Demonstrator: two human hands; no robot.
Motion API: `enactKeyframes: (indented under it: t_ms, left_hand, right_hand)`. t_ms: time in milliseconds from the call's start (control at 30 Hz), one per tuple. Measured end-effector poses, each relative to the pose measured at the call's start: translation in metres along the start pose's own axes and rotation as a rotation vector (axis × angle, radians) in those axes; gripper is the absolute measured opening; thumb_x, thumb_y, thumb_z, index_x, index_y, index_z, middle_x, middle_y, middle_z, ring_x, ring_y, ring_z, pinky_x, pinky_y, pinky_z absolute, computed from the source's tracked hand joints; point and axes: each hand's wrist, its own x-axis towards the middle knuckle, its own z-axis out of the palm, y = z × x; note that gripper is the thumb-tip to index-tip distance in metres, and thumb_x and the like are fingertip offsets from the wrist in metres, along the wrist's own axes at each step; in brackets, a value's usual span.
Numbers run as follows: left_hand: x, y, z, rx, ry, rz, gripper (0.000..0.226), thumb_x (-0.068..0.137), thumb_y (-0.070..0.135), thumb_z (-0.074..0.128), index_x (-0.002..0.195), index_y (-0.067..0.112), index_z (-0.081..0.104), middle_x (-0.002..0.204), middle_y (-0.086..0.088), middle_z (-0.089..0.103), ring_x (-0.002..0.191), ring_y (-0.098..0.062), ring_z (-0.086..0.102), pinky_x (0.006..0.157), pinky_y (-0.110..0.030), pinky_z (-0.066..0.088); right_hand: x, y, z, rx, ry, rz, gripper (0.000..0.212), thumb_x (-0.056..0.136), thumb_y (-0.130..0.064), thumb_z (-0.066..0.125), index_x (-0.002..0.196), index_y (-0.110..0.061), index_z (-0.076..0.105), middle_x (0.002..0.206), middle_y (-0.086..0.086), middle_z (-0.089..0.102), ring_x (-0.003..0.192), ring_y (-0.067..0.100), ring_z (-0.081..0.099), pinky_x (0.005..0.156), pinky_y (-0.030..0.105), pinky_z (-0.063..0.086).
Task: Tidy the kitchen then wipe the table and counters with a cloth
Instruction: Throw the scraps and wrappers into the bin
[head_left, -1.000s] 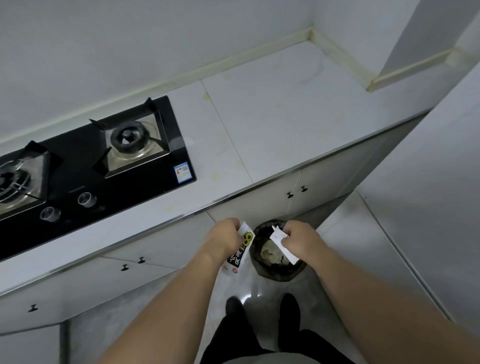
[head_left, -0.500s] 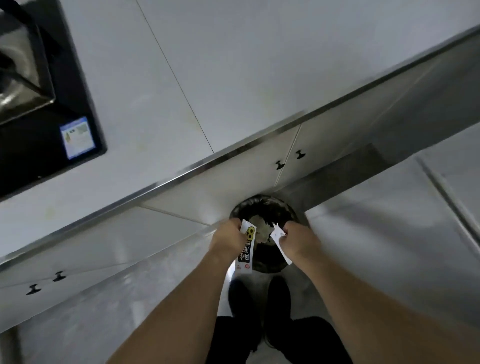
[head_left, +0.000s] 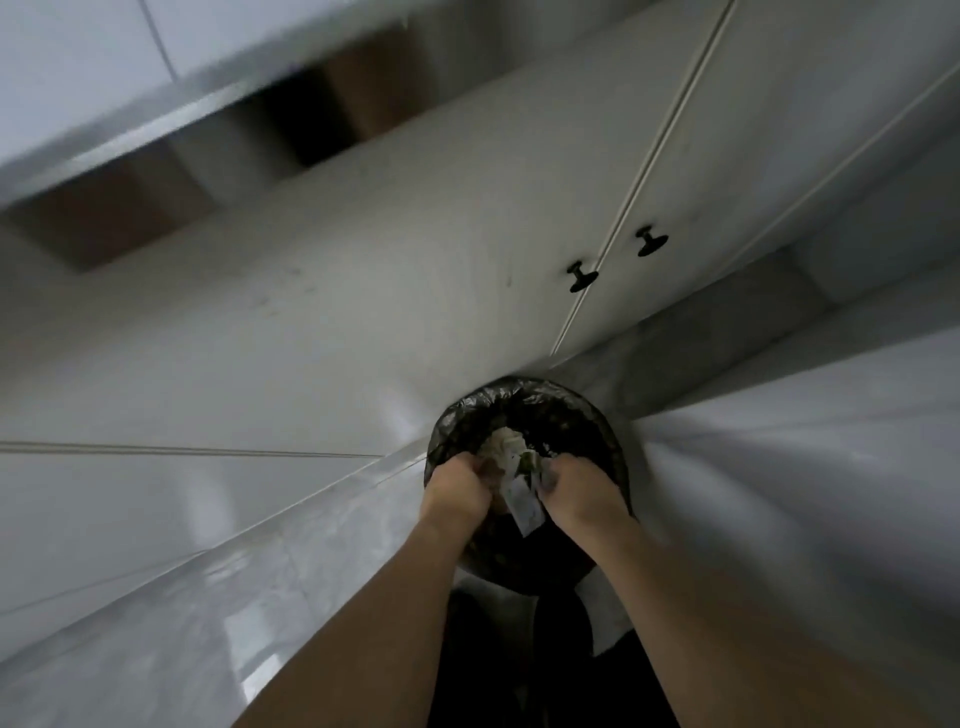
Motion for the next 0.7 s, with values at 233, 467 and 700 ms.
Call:
enactKeyframes:
  t_ms: [233,467,700]
  left_hand:
    - [-0.116,0.025,-0.089,-0.015,0.033,0.094,0.024,0.093,0.020,0.051,0.111,0.011,0.063,0.111,-0.010,0.066,0.105,-0.029,0.060,0.086,-0.032,0.048]
    - [-0.292,0.033,-0.197,-0.003,0.132,0.117,0.034,0.096,0.026,0.049,0.128,0.015,0.056,0.128,-0.007,0.060,0.117,-0.027,0.055,0.092,-0.028,0.043]
    - [-0.427,-0.005,-0.264,0.023,0.353,0.067,0.041,0.100,0.026,0.043,0.139,0.014,0.045,0.140,-0.006,0.051,0.126,-0.026,0.049,0.098,-0.031,0.040]
  right_hand:
    - [-0.108,-0.045,-0.077,-0.085,-0.045,-0.039,0.038,0.089,-0.025,0.056,0.124,-0.012,0.050,0.128,0.009,0.048,0.117,0.029,0.050,0.093,0.035,0.043]
    - [-0.268,-0.115,-0.169,-0.139,-0.046,-0.163,0.047,0.087,-0.023,0.057,0.131,-0.011,0.045,0.134,0.012,0.047,0.121,0.031,0.047,0.100,0.036,0.042]
    - [-0.376,-0.190,-0.193,-0.297,-0.070,-0.449,0.040,0.087,-0.022,0.055,0.125,-0.010,0.049,0.129,0.013,0.050,0.117,0.030,0.049,0.098,0.037,0.044]
